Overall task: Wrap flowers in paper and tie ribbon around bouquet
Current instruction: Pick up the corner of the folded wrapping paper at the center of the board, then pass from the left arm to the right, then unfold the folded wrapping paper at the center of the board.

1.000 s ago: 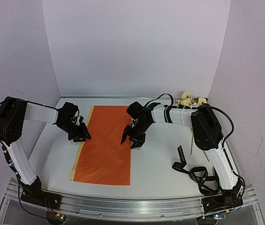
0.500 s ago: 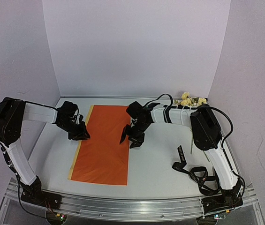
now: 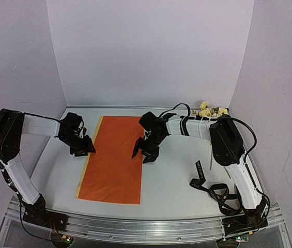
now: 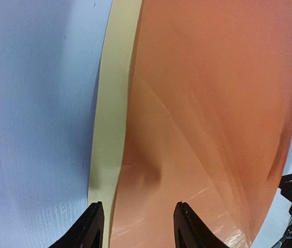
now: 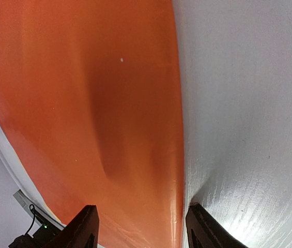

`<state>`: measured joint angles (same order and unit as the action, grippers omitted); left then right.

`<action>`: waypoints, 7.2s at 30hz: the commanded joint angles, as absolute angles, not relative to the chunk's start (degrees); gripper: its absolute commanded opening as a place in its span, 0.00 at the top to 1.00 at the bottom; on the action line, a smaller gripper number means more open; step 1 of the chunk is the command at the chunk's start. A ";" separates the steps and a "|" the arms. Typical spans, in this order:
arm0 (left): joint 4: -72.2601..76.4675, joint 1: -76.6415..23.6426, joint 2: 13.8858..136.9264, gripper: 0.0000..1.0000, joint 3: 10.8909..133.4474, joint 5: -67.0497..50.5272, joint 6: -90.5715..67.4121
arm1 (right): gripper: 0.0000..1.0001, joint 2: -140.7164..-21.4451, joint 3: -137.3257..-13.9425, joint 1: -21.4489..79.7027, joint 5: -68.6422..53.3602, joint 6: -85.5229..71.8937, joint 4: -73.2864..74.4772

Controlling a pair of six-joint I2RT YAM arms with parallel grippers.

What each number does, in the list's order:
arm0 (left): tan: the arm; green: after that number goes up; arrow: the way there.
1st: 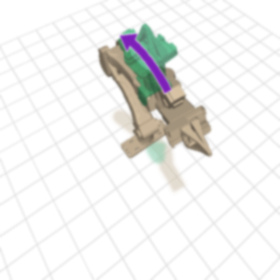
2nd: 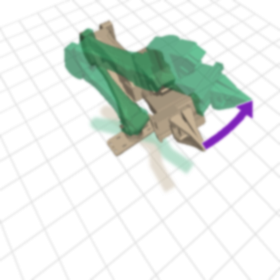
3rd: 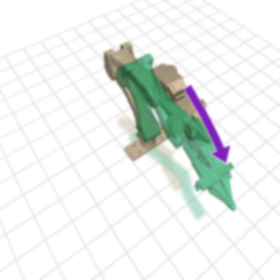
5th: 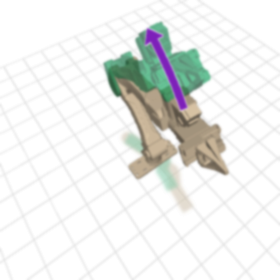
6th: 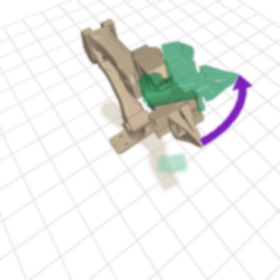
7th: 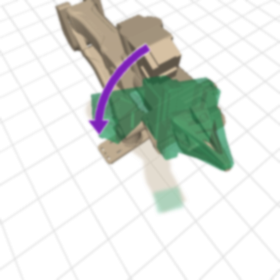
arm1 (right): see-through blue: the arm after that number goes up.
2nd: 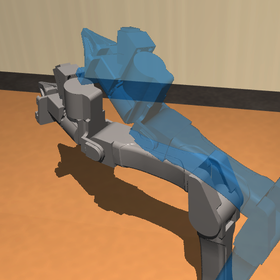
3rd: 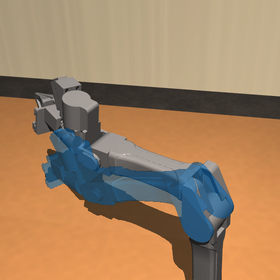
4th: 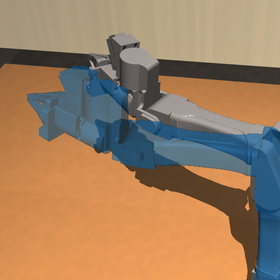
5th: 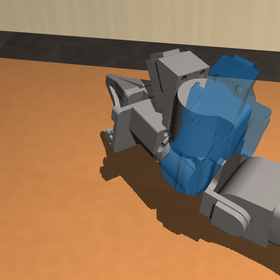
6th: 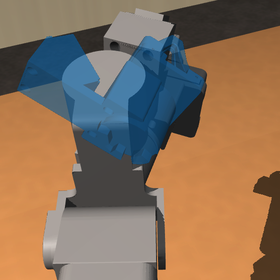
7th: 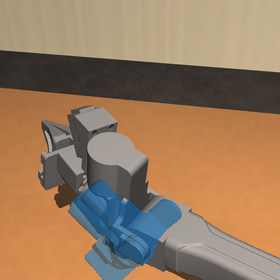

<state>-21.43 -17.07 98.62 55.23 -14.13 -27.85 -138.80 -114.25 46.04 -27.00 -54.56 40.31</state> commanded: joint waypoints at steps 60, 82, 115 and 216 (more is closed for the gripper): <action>-22.34 -16.80 81.35 0.51 40.17 -16.84 -33.55 | 0.38 -142.81 -115.71 46.20 -27.09 -54.67 41.21; -33.76 -27.23 63.50 0.45 29.97 -11.67 -53.45 | 0.37 -143.89 -116.39 46.18 -27.30 -55.11 41.05; -25.25 -29.62 61.70 0.55 24.01 -15.71 -57.31 | 0.36 -144.83 -116.19 46.15 -27.68 -56.88 39.01; -7.60 -31.13 106.80 0.26 62.24 -24.24 -45.69 | 1.00 -106.40 -90.04 36.12 -20.35 -37.92 48.69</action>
